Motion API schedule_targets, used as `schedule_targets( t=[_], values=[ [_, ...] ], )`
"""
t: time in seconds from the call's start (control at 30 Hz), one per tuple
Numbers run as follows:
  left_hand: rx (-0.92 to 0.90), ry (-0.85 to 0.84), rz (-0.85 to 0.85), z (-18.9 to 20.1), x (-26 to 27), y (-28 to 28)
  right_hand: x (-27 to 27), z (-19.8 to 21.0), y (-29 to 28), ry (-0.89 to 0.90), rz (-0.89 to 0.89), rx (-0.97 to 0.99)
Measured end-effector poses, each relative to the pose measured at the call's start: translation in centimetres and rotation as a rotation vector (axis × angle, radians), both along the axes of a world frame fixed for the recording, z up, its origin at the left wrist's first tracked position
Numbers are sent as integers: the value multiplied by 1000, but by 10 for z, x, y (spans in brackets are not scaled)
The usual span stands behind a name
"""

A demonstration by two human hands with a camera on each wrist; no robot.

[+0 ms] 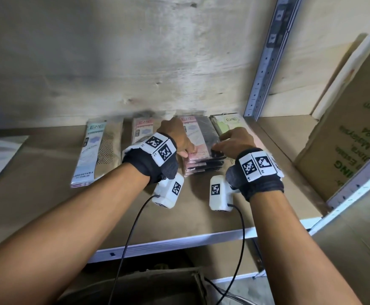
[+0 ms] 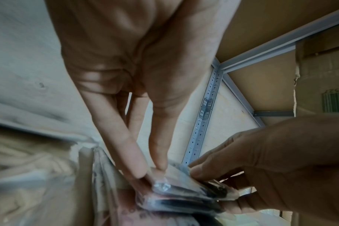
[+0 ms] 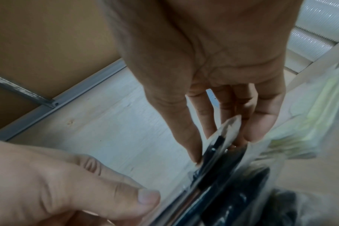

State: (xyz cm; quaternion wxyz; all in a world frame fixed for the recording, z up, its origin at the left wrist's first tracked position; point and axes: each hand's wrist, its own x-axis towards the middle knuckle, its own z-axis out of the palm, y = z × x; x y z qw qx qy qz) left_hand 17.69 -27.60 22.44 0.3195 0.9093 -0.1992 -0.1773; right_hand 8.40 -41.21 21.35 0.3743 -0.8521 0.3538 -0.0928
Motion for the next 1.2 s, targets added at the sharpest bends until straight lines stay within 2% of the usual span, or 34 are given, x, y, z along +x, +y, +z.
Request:
schedule_targets(
  t=[0.17,0.27,0.4,0.53,0.7,0.87,0.97,1.1,1.2],
  values=[
    [30,-34,-4,3,-2,3,-1,0,0,14,17,-34],
    [21,-133,15,13,1,20,-4,5,2,-63,-2,-102],
    [-251,-311,99,29,9,69,-7,16,10,-258,-18,-157],
    [-568,-295,146,32,10,128,-8,21,42,-381,72,-125],
    [-792,-255,241,17,12,209,-5,16,103,-437,282,62],
    [-655,-228,419,0,38,291,12,5,168,-391,469,262],
    [-483,-260,556,-10,59,332,33,3,210,-364,551,406],
    [-196,-193,692,-17,81,391,70,1,275,-265,643,492],
    [-86,-176,714,-17,84,428,98,-3,324,-178,679,567]
  ],
)
